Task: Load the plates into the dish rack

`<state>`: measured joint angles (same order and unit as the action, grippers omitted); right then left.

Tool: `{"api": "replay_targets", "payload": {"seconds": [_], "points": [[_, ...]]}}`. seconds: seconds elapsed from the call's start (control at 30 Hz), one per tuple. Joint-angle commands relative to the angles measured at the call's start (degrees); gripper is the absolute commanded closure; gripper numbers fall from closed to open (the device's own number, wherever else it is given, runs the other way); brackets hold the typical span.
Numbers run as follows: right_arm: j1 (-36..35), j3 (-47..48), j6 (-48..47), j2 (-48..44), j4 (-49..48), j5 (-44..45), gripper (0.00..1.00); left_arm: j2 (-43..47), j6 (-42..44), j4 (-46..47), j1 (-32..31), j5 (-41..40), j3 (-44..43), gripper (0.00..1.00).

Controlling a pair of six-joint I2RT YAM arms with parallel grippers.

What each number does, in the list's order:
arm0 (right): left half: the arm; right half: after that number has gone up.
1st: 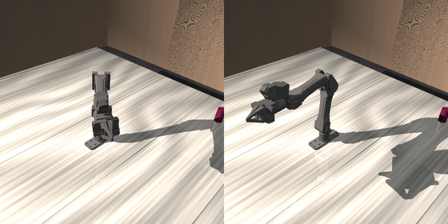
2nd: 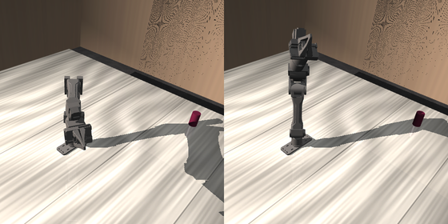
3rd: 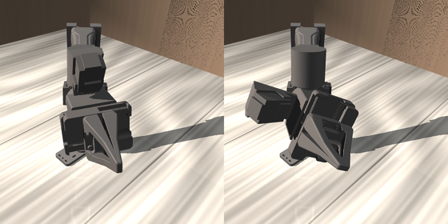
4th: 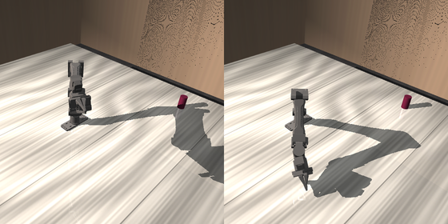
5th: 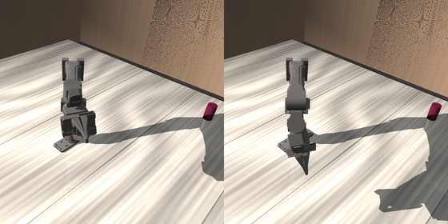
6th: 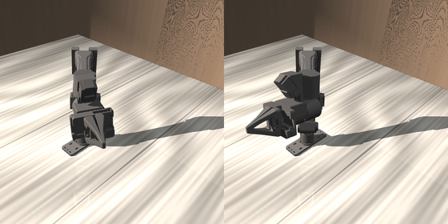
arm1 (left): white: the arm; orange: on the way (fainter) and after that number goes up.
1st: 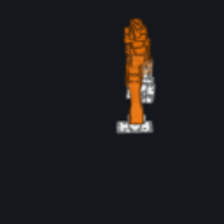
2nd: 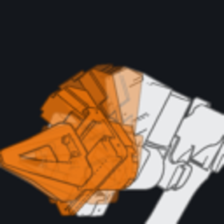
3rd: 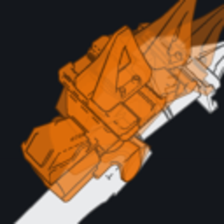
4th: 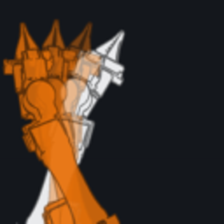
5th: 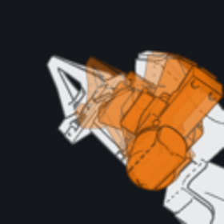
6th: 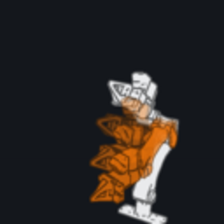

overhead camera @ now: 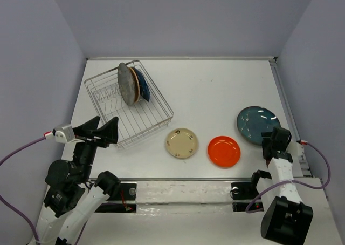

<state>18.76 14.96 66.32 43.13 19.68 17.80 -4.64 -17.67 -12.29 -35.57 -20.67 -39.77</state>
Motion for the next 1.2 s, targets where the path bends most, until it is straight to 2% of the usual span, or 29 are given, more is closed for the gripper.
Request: {"api": "replay_targets", "payload": {"seconds": [0.0,0.07,0.2,0.27,0.4,0.43,0.53,0.73,0.93,1.1,1.17], "points": [[3.03,-4.67,0.12,3.70,-10.09,-8.57,0.27,0.34,0.36,1.83,-0.29,-1.57,-0.31,0.01],[3.03,-5.99,0.30,4.85,-13.08,-9.88,0.32,0.16,0.36,1.75,-0.20,-1.75,-0.31,0.01],[3.65,-7.49,0.74,7.04,-18.44,-12.17,0.53,-0.19,0.44,1.83,-0.20,-2.10,-0.31,0.01],[3.65,-7.84,0.47,8.01,-22.05,-13.40,0.57,-0.54,0.45,1.84,-0.02,-2.10,-0.31,0.01],[3.65,-8.19,0.21,11.09,-25.30,-14.20,0.72,-1.16,0.45,1.84,0.42,-2.01,-0.31,0.01],[3.65,-8.37,0.21,11.62,-25.92,-14.29,0.80,-1.24,0.53,1.84,0.59,-2.01,-0.31,0.01],[3.65,-9.16,-0.32,11.18,-28.73,-15.16,0.93,-1.77,0.53,1.92,0.85,-1.92,-0.22,0.01],[3.65,-8.55,-6.80,1.88,-29.35,-15.96,0.93,-2.91,0.71,2.01,1.21,-1.66,-0.22,0.01],[3.65,-1.09,-13.23,-8.05,-24.52,-17.28,0.93,-3.97,0.80,2.63,2.61,-0.78,-0.13,0.01],[2.42,6.56,-15.70,-8.95,-24.95,-20.96,0.93,-6.34,0.88,3.15,4.19,0.71,-0.13,0.01],[-0.81,10.69,-16.31,-7.55,-25.65,-20.80,0.93,-7.04,1.06,3.68,5.42,2.11,-0.05,0.01]]}}
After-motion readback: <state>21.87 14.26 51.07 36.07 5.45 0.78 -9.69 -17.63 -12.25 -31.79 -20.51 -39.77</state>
